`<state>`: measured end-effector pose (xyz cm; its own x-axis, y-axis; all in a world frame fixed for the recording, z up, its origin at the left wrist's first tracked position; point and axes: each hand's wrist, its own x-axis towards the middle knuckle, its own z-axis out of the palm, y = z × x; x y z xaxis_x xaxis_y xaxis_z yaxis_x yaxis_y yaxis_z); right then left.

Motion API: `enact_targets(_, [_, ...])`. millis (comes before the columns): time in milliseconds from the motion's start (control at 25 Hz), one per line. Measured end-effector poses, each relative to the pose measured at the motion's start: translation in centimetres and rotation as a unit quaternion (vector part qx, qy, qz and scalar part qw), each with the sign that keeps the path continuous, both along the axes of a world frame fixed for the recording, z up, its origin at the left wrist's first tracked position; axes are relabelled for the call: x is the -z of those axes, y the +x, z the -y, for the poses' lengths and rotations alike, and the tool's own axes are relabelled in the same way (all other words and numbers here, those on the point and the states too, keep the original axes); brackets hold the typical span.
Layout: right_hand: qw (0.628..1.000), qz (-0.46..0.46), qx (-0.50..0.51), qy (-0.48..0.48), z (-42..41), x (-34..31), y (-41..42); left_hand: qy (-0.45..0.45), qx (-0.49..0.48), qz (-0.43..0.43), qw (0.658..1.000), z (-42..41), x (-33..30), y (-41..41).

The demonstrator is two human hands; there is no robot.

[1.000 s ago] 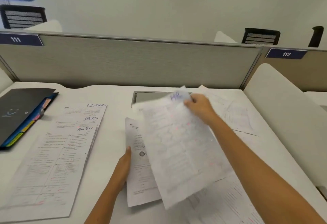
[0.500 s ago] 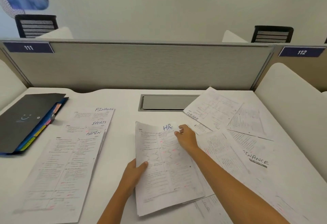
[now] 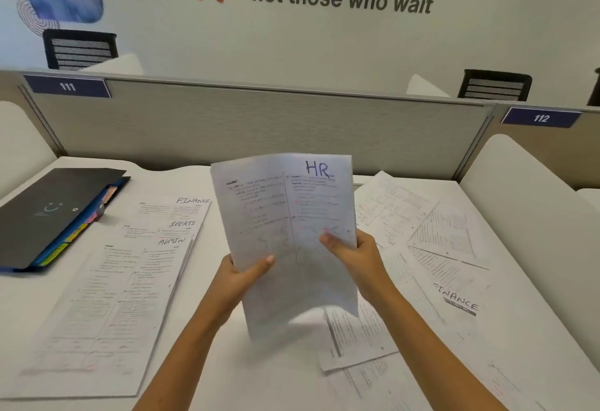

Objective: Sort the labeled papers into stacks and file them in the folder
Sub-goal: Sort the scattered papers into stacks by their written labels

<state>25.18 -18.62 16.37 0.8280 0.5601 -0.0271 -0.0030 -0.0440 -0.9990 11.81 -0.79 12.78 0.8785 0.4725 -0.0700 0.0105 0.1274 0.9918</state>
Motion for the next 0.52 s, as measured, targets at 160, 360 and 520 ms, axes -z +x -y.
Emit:
enact_targets(160, [0.999, 0.015, 0.034, 0.021, -0.4, 1.1, -2.5, 0.036, -0.025, 0.011, 0.999, 0.4, 0.0, -0.8])
enact_targets(360, [0.998, -0.001, 0.041, -0.043, -0.4, 3.8, -4.8, 0.018, -0.022, -0.031, 0.999, 1.4, 2.1, -2.7])
enact_targets(520, [0.995, 0.023, 0.081, -0.051, -1.7, 2.5, -5.0, 0.023, -0.031, -0.031, 0.999, 0.7, 0.8, -3.7])
